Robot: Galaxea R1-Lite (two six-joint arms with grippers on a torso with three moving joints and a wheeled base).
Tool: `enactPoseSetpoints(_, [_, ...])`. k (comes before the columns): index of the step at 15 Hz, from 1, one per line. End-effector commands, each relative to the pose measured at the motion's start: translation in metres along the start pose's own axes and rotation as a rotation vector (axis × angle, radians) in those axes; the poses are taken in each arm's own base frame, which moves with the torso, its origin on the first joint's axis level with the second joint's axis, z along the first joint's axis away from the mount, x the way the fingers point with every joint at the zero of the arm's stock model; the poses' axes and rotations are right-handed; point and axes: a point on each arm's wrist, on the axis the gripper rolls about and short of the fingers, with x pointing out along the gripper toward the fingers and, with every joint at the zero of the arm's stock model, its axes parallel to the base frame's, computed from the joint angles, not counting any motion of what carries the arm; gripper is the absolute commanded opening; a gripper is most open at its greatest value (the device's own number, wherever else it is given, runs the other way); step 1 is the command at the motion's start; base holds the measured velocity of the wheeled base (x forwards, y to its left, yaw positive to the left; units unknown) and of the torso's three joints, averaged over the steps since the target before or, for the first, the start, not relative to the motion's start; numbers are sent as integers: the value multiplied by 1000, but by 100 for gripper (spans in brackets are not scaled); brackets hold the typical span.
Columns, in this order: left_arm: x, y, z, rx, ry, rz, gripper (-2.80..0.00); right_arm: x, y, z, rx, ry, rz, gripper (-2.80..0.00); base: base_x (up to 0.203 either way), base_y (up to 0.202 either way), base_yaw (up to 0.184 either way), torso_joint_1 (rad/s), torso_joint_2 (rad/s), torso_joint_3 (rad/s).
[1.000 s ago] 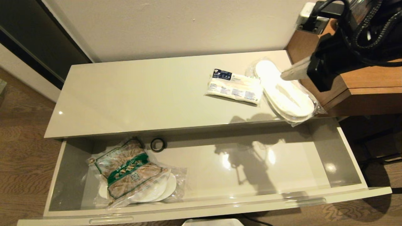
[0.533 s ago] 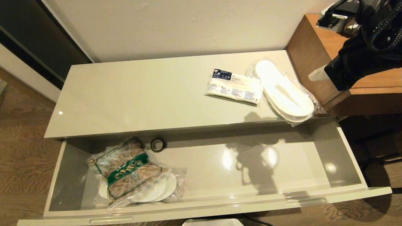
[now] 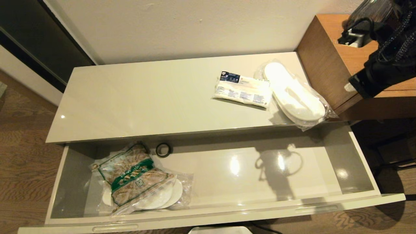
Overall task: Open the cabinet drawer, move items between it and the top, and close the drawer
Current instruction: Close the drawer
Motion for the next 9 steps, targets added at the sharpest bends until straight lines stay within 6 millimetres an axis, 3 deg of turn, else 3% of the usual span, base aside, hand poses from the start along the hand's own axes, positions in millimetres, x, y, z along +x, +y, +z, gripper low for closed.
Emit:
enactPoseSetpoints(1, [0, 0, 0, -1, 1, 0, -280, -30, -7, -17, 8, 14, 12, -280, 0, 0, 0, 0, 0, 0])
enactPoseSetpoints(3, [0, 0, 0, -1, 1, 0, -280, -55, -5, -37, -2, 64, 54, -280, 0, 0, 0, 0, 0, 0])
enactPoseSetpoints(6, [0, 0, 0, -1, 1, 0, -280, -74, -10, -69, -6, 108, 56, -280, 0, 0, 0, 0, 0, 0])
enactPoseSetpoints(9, [0, 0, 0, -1, 1, 0, -280, -105, -1, -111, -50, 100, 60, -280, 0, 0, 0, 0, 0, 0])
